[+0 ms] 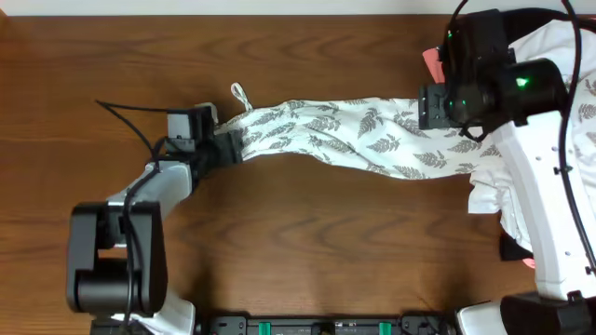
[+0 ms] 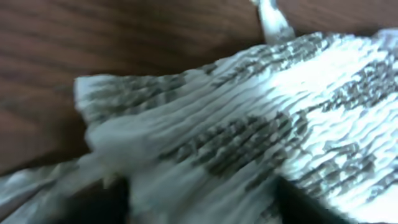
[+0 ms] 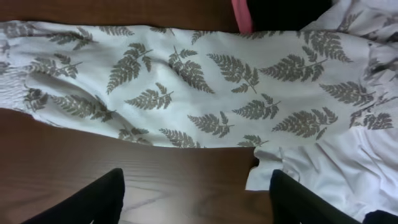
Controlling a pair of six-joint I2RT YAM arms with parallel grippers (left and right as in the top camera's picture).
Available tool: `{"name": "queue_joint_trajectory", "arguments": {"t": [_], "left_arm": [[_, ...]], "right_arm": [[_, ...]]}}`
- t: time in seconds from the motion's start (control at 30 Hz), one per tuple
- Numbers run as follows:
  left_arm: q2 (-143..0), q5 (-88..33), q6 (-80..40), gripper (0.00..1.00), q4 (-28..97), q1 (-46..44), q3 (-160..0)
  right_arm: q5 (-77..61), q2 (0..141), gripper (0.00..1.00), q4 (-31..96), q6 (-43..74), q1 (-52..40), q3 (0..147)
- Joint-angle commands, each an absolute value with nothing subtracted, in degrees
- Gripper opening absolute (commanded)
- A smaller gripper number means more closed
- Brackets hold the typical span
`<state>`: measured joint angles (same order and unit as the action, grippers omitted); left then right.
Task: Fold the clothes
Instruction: 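Pull the fern-print fabric leftward with the right gripper toward the left gripper, then grasp the drawstring end with the left gripper and pull it left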
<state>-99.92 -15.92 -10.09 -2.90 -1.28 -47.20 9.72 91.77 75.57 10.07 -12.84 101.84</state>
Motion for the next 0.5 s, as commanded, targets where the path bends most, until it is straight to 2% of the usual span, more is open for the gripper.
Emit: {"name": "queue_joint_trajectory", "arguments": {"t": [0.0, 0.03, 0.27, 0.4, 0.47], "left_arm": [[-99.77, -18.63, -10.85, 0.14, -5.37, -1.04, -47.9], [-99.48, -18.61, -10.83, 0.06, -6.22, -1.02, -48.01], [-90.67, -18.57, -10.81, 0.06, -5.02, 0.43, -48.69], [-78.89, -16.4, -10.83, 0.06, 3.18, 2.79, -48.69], [-71.92, -10.66, -10.83, 0.06, 9.37, 4.32, -48.69]], "right_arm": [[10.09, 89.95, 0.71, 75.68, 10.66, -12.38, 101.86], [10.09, 89.71, 0.7, 75.7, 10.66, -12.38, 101.86], [10.13, 89.58, 0.69, 76.49, 10.66, -12.38, 101.84], [10.11, 89.56, 0.69, 76.47, 10.68, -12.38, 101.84], [10.11, 89.56, 0.69, 76.47, 10.68, -12.38, 101.84]]}}
